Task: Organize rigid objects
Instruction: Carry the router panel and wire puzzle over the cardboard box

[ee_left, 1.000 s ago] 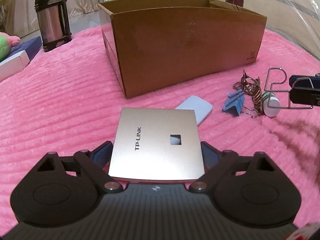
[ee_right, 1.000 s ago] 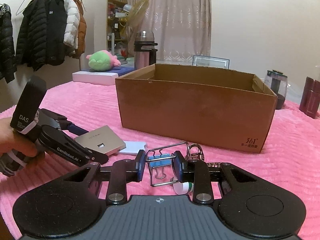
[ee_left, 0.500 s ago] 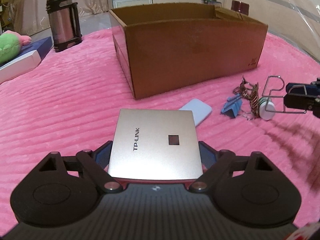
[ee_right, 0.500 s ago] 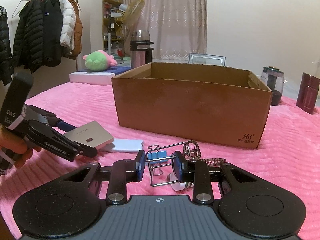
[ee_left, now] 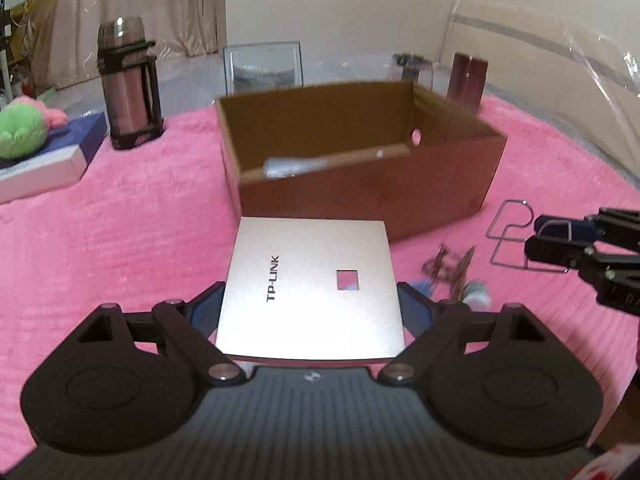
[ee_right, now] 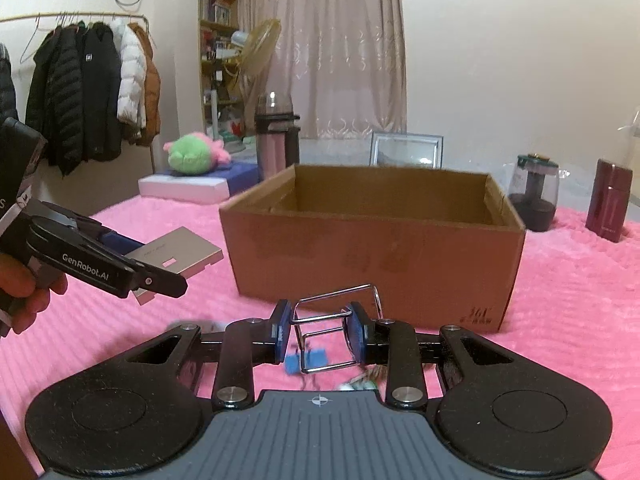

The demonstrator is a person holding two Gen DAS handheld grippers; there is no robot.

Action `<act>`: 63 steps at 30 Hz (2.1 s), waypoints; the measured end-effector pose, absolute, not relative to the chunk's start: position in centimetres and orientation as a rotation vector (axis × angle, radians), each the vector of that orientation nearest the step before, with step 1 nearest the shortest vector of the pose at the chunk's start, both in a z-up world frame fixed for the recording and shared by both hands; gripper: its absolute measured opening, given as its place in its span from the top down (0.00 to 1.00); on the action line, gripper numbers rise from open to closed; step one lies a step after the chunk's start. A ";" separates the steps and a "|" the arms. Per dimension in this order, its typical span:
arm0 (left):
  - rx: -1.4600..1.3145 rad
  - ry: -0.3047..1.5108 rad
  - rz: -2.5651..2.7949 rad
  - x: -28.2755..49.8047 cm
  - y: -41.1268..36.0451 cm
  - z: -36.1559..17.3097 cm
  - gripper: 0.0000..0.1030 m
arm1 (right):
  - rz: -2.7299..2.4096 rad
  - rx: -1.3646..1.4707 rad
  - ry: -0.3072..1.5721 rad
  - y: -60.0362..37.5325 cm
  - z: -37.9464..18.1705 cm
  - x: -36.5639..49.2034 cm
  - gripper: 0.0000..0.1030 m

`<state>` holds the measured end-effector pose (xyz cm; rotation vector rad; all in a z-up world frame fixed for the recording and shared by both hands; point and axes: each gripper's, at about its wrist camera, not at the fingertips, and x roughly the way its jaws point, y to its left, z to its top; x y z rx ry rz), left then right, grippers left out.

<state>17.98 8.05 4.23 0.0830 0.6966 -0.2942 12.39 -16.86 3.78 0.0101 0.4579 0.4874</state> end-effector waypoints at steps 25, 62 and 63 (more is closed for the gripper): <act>0.131 0.765 -0.349 32.2 2.3 12.0 0.17 | 0.486 0.093 0.477 -21.6 12.3 26.2 0.74; 0.146 1.032 -0.391 42.1 -2.9 3.4 0.17 | 0.393 0.058 0.801 -20.8 5.7 38.0 0.74; 0.156 1.031 -0.391 42.2 -3.1 3.3 0.17 | 0.390 0.056 0.807 -20.8 5.6 38.2 0.74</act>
